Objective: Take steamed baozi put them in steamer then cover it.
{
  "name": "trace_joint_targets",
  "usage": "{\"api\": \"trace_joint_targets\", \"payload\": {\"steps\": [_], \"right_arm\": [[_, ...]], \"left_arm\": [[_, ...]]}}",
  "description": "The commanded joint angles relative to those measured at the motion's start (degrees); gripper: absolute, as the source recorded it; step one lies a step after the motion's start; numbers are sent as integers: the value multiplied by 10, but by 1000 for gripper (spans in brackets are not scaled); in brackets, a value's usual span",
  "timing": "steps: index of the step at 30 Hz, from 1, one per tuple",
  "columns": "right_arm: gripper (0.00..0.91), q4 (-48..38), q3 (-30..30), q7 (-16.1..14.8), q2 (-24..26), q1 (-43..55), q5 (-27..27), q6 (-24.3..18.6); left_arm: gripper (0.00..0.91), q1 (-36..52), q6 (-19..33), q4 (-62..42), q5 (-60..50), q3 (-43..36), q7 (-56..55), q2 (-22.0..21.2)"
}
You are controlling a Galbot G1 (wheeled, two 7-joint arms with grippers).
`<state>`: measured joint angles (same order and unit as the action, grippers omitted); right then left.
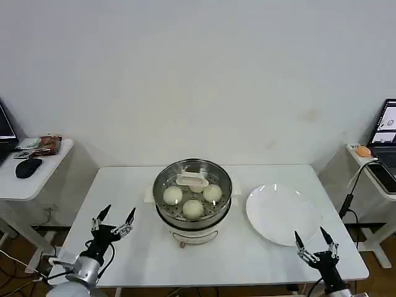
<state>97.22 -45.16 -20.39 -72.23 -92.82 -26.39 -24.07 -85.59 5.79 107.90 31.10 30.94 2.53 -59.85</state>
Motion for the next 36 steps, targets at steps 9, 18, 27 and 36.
{"api": "trace_joint_targets", "payload": {"steps": [9, 18, 27, 36], "right_arm": [[907, 2, 26, 22, -21, -7, 24, 13], [907, -8, 24, 23, -17, -2, 21, 17], [907, -12, 25, 22, -13, 0, 23, 18], [907, -13, 25, 21, -13, 1, 21, 20]], "left_arm": [[907, -18, 74, -49, -12, -18, -6, -15], [907, -15, 72, -48, -2, -24, -7, -17], [907, -11, 70, -50, 3, -29, -8, -16], [907, -8, 67, -51, 10, -28, -10, -15]]}}
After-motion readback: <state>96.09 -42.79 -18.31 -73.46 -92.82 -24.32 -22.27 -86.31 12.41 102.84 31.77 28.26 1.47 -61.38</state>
